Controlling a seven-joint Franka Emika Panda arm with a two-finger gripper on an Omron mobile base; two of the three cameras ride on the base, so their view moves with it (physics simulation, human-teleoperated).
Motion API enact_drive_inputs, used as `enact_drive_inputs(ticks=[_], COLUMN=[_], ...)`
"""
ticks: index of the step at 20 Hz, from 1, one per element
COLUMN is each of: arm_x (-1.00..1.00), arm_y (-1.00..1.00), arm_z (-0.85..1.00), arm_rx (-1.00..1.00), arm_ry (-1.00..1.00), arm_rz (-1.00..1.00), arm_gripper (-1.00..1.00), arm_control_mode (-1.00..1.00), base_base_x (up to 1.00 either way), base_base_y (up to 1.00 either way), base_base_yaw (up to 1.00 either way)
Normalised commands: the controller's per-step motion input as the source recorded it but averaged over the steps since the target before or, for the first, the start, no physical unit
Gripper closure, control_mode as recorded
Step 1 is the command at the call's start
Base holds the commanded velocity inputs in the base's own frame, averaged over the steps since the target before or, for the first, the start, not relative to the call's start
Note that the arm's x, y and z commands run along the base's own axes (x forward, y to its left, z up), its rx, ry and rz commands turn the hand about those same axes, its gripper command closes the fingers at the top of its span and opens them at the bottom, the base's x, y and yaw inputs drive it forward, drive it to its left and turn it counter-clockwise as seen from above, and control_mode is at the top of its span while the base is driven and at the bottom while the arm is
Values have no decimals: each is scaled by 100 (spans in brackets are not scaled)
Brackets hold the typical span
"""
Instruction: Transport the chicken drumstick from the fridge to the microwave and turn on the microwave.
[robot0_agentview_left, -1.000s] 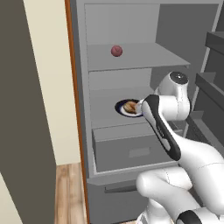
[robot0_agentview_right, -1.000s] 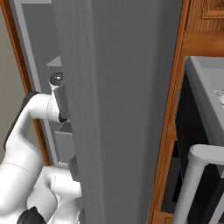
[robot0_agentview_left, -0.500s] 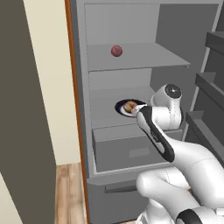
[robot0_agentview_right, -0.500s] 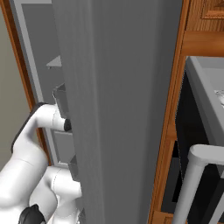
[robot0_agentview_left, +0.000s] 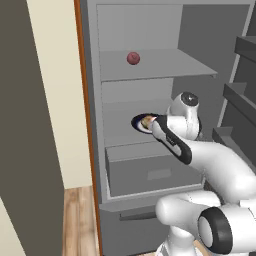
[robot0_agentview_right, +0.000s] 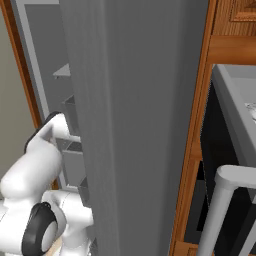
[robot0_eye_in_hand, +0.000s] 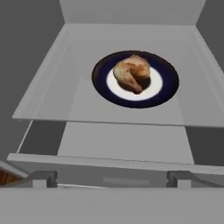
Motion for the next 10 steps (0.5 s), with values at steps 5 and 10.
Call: enact_drive_inputs(ticks=[5, 10], arm_x=[40, 32], arm_y=[-4, -8], arm_z=[-14, -19], arm_rx=[3, 4], arm_ry=[13, 6], arm_rz=[0, 0], arm_gripper=[-100, -100], arm_control_mode=[-100, -100], base_base_x=[0, 0], base_base_y=[0, 0], base_base_yaw=[0, 0])
